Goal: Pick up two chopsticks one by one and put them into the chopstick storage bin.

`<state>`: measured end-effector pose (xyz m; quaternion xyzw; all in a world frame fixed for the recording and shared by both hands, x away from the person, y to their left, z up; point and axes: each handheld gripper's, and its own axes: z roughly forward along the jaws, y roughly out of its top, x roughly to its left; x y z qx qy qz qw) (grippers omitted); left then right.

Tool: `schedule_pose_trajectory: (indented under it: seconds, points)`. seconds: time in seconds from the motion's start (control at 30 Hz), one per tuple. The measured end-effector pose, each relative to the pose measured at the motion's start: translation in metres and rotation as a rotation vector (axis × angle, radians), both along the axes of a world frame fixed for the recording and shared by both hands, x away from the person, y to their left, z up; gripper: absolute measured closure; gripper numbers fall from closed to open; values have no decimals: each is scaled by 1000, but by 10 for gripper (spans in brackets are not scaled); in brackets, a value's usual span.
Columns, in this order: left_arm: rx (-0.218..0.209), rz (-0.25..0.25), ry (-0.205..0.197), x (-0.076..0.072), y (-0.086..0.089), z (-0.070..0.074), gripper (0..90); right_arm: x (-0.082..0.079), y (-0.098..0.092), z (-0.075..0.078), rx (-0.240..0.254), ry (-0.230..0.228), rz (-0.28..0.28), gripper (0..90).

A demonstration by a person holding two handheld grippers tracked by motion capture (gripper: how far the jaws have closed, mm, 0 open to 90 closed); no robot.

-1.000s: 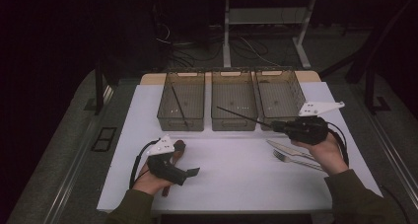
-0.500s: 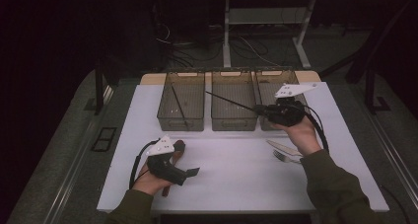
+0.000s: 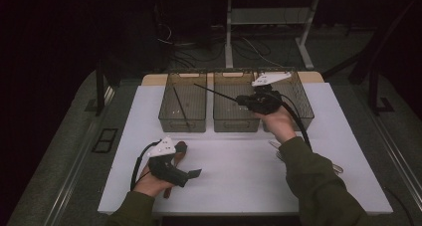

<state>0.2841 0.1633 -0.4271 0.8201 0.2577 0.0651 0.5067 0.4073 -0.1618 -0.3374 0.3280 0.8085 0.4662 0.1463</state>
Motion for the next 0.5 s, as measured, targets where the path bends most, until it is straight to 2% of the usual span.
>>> schedule_pose_trajectory:
  seconds: [0.5]
  points:
    - [-8, -1, -2, 0, 0, 0, 0, 38, 53, -8, -37, 29, -36, 847]
